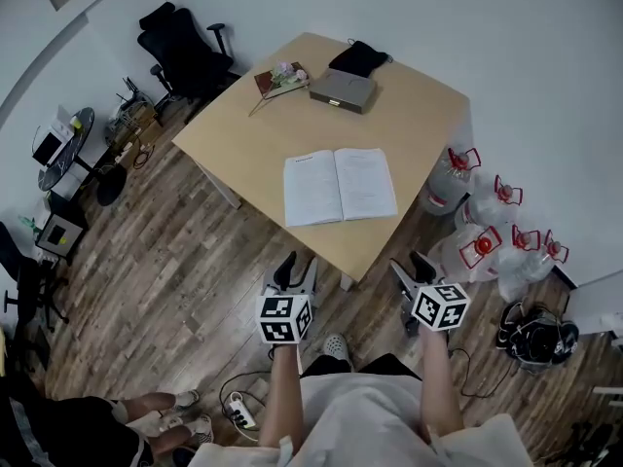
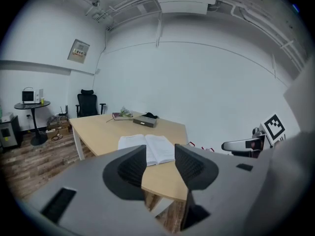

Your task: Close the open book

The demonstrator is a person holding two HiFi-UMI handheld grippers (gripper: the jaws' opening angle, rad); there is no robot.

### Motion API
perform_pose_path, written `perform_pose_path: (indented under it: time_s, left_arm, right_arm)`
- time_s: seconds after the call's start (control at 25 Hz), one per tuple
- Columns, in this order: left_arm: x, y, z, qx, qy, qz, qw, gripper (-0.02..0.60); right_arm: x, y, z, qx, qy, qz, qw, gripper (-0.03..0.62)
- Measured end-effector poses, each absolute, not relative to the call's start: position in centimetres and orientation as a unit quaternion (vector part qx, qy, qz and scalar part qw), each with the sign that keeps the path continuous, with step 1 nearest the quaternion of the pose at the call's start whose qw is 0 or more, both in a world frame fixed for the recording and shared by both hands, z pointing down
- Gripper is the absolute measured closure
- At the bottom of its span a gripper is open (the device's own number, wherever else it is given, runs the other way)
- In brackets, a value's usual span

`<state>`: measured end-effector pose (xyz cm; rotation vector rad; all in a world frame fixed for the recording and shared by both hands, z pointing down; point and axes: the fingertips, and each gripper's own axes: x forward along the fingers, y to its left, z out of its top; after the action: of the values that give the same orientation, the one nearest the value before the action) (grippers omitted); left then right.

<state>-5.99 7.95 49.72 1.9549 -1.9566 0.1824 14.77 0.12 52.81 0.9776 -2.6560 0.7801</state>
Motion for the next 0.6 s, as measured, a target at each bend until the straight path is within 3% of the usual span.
perform_pose_path:
  time_s: [0.6]
  left_arm:
    - [-11.6, 0.5, 52.0, 0.700, -0.681, 0.081, 0.199, 0.396]
  right_arm:
    - [11.4, -8.1, 54.6, 0.365, -0.884, 0.275, 0.103, 0.312]
